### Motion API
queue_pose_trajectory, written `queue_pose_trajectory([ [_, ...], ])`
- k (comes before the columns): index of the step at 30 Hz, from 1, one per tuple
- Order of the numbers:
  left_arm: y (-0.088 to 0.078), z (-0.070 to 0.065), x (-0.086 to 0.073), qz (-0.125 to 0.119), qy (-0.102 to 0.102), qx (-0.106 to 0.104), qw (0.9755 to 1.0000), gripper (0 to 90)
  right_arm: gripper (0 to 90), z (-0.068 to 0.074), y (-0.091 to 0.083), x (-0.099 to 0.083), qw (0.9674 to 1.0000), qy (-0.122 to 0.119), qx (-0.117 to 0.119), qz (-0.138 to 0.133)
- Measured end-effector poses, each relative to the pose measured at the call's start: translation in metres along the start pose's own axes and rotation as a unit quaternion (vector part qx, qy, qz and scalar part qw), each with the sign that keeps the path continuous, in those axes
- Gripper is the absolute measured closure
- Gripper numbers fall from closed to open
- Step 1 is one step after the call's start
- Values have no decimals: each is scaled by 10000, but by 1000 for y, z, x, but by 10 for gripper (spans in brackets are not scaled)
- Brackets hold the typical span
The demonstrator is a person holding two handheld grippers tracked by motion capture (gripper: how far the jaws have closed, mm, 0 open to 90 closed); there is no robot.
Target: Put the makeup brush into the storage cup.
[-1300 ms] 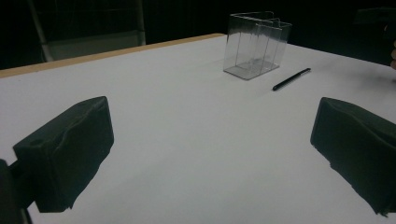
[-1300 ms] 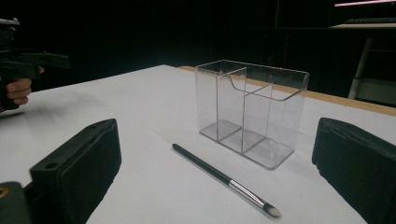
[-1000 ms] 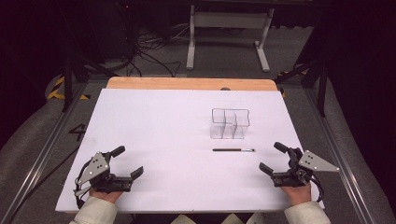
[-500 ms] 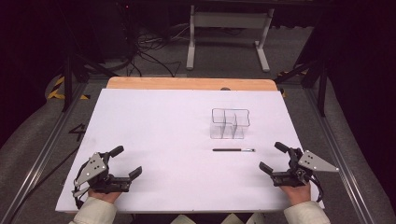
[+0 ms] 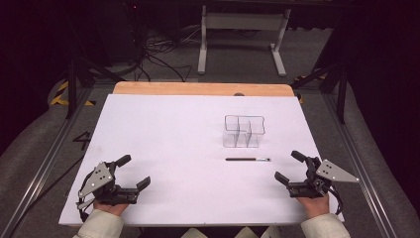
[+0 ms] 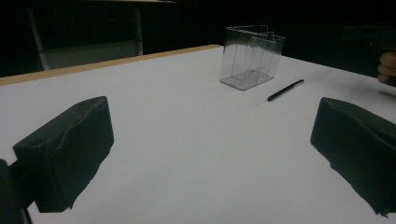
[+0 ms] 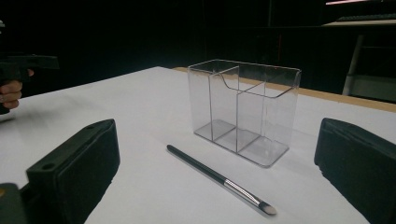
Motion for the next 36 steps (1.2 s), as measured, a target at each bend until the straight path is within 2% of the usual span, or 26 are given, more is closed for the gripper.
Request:
queue_pose_trajectory([
  [19,0,0,0,35,-43,28,10000,1,10,-4,32,24,9997,-68,181,132],
  [29,-1,1,0,70,-33,61,10000,1,20,-5,41,32,9996,-114,253,55],
  [33,0,1,0,66,-66,59,9999,1,25,-7,45,36,9989,-228,218,345],
  [35,0,1,0,90,-45,58,9999,1,31,-8,46,38,9984,-219,286,437],
  [36,0,1,0,88,-51,58,9999,1,29,-9,48,39,9975,-242,291,601],
])
Point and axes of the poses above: each handheld gripper's, and its own axes: y roughly forward along the jaws, x roughly out of its top, z roughly to its left, the point moved 4 cm from there along y, roughly forward along the jaws, and after that the axes turned 6 degrees about -x, right-handed, at the moved point
